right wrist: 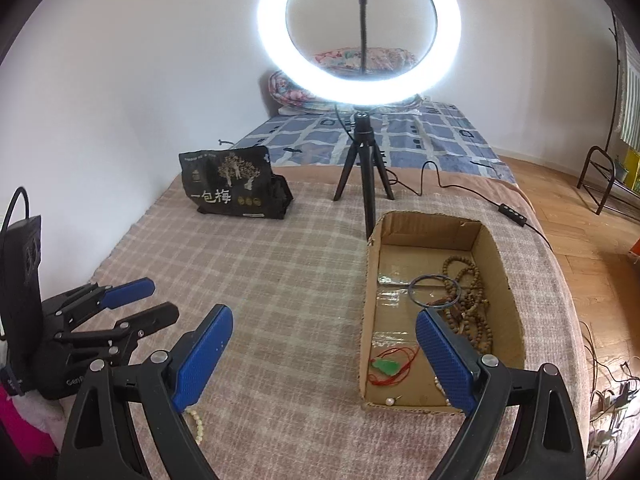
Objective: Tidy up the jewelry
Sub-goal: 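Withdraw both open tools from the box toward the cream bead bracelet and pearl, then close left tool on the second white pearl while right tool approaches the cream bead bracelet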
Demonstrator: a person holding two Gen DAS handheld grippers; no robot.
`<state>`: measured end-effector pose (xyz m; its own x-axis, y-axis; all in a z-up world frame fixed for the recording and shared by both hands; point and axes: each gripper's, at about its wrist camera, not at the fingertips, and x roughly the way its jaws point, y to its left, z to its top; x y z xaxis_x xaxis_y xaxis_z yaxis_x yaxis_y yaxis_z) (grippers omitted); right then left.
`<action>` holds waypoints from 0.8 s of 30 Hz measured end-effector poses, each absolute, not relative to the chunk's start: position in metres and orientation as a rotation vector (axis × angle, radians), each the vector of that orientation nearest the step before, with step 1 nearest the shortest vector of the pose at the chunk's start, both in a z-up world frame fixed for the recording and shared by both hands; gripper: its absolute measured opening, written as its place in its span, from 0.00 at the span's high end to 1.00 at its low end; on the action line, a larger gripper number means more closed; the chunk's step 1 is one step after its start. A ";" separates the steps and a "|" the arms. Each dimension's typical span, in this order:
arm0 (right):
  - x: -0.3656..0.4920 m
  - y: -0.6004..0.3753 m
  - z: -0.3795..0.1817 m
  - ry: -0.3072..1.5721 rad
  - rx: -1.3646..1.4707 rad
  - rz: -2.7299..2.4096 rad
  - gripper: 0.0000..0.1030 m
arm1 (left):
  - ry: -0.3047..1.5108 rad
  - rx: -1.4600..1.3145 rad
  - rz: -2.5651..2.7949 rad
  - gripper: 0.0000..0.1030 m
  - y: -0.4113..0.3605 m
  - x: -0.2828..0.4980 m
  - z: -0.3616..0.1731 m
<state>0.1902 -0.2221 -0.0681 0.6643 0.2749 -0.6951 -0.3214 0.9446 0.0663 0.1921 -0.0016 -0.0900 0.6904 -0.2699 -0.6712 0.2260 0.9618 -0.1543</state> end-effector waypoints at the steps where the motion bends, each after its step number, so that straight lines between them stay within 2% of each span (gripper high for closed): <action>1: 0.187 -0.219 -0.071 0.780 -0.065 0.347 0.09 | 0.759 -0.059 -0.272 0.46 0.001 0.192 -0.091; 10: 0.154 -0.193 -0.117 0.862 -0.101 0.433 0.09 | 0.791 -0.073 -0.234 0.46 0.027 0.203 -0.103; 16: 0.142 -0.168 -0.150 0.944 -0.150 0.515 0.17 | 0.837 -0.157 -0.181 0.46 0.055 0.220 -0.115; 19: 0.139 -0.157 -0.163 0.978 -0.173 0.543 0.25 | 0.863 -0.191 -0.165 0.47 0.065 0.227 -0.126; 20: 0.138 -0.154 -0.168 0.994 -0.179 0.556 0.29 | 0.873 -0.200 -0.162 0.48 0.067 0.229 -0.129; 21: 0.138 -0.150 -0.174 1.013 -0.184 0.568 0.30 | 0.885 -0.204 -0.157 0.56 0.068 0.231 -0.134; 24: 0.137 -0.142 -0.187 1.055 -0.177 0.595 0.32 | 0.923 -0.192 -0.159 0.59 0.065 0.236 -0.149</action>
<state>0.1371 -0.1422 -0.1870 0.3538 0.3751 -0.8568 -0.5396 0.8301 0.1406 0.2356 0.0647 -0.1485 0.5936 -0.2176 -0.7748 0.0538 0.9713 -0.2316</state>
